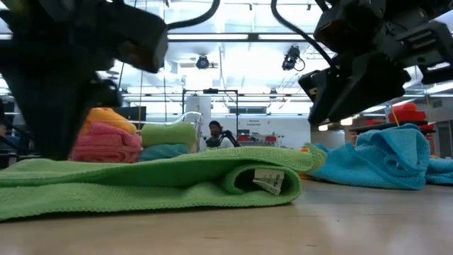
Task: Fold microfiber towels
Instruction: Fold the green microfiber towel
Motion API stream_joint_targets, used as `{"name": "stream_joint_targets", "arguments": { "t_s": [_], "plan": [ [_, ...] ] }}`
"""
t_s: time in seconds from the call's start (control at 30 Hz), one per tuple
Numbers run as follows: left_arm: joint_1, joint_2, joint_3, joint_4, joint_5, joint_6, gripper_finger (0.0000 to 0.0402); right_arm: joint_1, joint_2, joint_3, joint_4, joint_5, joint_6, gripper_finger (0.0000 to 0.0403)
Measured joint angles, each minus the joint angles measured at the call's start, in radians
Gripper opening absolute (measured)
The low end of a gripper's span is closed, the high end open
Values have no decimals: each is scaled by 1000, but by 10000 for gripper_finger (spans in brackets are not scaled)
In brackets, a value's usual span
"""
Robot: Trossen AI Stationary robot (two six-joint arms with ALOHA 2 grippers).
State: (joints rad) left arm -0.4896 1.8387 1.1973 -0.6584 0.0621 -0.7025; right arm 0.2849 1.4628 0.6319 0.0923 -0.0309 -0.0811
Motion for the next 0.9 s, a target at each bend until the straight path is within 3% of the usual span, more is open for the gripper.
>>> {"name": "stream_joint_targets", "arguments": {
  "t_s": [0.27,0.57,0.9],
  "plan": [
    [22,40,0,79,-329,170,83,105,130,0,229,-3,-63,152],
    [57,65,1,117,-282,173,88,171,223,8,344,0,-32,152],
    [5,20,17,95,-270,184,80,269,233,45,361,138,74,152]
  ]
}}
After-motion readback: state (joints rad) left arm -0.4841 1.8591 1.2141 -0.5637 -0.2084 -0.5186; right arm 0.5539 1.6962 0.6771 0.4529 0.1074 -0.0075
